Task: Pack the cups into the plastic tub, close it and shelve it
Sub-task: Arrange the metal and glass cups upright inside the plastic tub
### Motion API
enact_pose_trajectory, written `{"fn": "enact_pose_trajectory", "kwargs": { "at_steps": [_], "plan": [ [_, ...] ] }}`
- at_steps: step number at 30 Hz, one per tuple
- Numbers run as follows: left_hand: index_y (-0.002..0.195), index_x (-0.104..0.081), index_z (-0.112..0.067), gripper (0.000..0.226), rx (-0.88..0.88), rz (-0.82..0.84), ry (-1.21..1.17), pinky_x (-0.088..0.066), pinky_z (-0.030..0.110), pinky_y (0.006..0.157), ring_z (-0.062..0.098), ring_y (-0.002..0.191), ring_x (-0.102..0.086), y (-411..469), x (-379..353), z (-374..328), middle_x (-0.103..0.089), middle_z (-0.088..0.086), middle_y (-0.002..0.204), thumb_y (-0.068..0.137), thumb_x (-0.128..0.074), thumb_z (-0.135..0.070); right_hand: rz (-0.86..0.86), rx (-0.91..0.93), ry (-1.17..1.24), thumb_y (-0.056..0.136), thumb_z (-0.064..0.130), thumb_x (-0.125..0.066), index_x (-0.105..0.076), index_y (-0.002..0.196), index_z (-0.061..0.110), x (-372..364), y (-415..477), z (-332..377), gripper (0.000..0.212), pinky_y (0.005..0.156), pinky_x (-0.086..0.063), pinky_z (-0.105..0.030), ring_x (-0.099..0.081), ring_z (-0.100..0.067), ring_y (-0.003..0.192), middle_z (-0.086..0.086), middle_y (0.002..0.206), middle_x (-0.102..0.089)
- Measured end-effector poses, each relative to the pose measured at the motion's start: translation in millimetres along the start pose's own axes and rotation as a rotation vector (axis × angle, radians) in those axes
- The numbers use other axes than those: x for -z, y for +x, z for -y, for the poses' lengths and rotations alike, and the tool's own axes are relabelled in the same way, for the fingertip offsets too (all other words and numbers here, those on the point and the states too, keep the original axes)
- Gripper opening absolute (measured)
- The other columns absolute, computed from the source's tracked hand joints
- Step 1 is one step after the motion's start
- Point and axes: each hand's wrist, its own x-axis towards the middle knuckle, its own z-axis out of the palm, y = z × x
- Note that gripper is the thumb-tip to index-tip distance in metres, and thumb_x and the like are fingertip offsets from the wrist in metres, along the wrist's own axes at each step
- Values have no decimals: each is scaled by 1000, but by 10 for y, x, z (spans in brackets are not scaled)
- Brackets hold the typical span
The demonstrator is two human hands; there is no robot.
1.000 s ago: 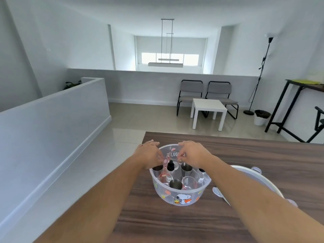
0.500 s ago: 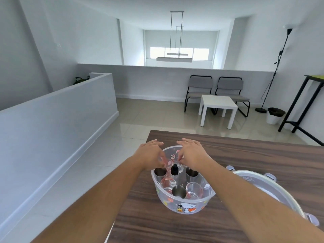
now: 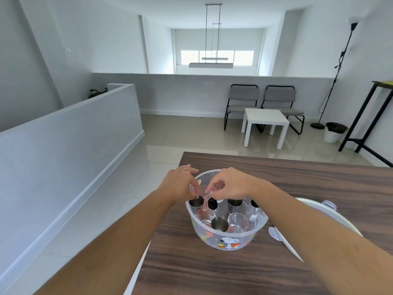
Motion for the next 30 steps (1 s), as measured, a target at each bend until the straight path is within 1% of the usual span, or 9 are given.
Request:
{"fn": "enact_pose_trajectory", "kwargs": {
  "at_steps": [2,6,8,11,14,16,18,21,30],
  "plan": [
    [82,-72,-33,8,8,-14,-3,-23,43,108,14,137,-24,-14,-19,-3,-43,-8,143,75,-72,-37,16,-7,7,75,29,-61,-73,91,32,-15,-6,30,21,64,-41,-17,-57,0,70,18,73,-64],
    [81,-72,-32,7,20,-34,-2,-24,43,108,15,136,-26,-33,-31,-15,-44,-8,142,75,-71,-36,56,19,-76,75,26,-68,-72,96,30,-44,-39,37,21,65,-40,-16,-57,-1,74,14,86,-66],
    [80,-72,-32,6,18,-39,-6,-24,43,107,15,136,-26,-36,-31,-20,-44,-8,142,75,-71,-35,11,32,-99,77,18,-71,-74,94,23,-62,-44,11,18,66,-43,-13,-57,1,72,7,92,-70],
    [81,-73,-31,7,4,-49,-19,-24,41,107,13,135,-27,-36,-26,-37,-45,-8,141,75,-71,-34,-92,11,-75,77,11,-73,-76,89,15,-62,-43,-42,13,66,-44,-8,-58,2,68,4,86,-72],
    [83,-73,-30,8,-6,-65,-32,-24,40,107,12,135,-27,-23,-14,-50,-46,-9,140,76,-70,-33,-189,-18,-132,80,9,-70,-76,87,11,-36,-23,-91,9,71,-46,-16,-58,-6,75,0,90,-70],
    [82,-73,-30,6,-14,-72,-31,-24,39,107,12,135,-26,1,-1,-61,-46,-9,140,77,-70,-33,-222,-42,-170,80,9,-69,-75,86,11,8,-13,-120,8,71,-45,-17,-57,-7,74,-2,92,-70],
    [80,-73,-31,4,-24,-76,-37,-23,40,107,12,135,-26,30,6,-85,-45,-9,141,77,-70,-33,-213,-76,-203,80,9,-69,-75,84,10,56,-4,-156,7,70,-45,-17,-59,-9,75,-2,91,-71],
    [79,-73,-30,4,-49,-72,-63,-22,41,108,13,136,-26,84,-3,-158,-45,-8,141,77,-69,-32,-172,-139,-218,81,9,-69,-76,84,9,110,-15,-218,7,72,-51,-21,-66,-15,82,-2,89,-73],
    [80,-74,-27,6,-104,-95,-118,-20,41,107,13,136,-24,233,-167,-430,-43,-7,143,78,-69,-30,-167,-167,-205,80,8,-69,-77,80,11,138,-73,-322,8,73,-56,-26,-67,-15,79,-1,86,-72]
  ]
}}
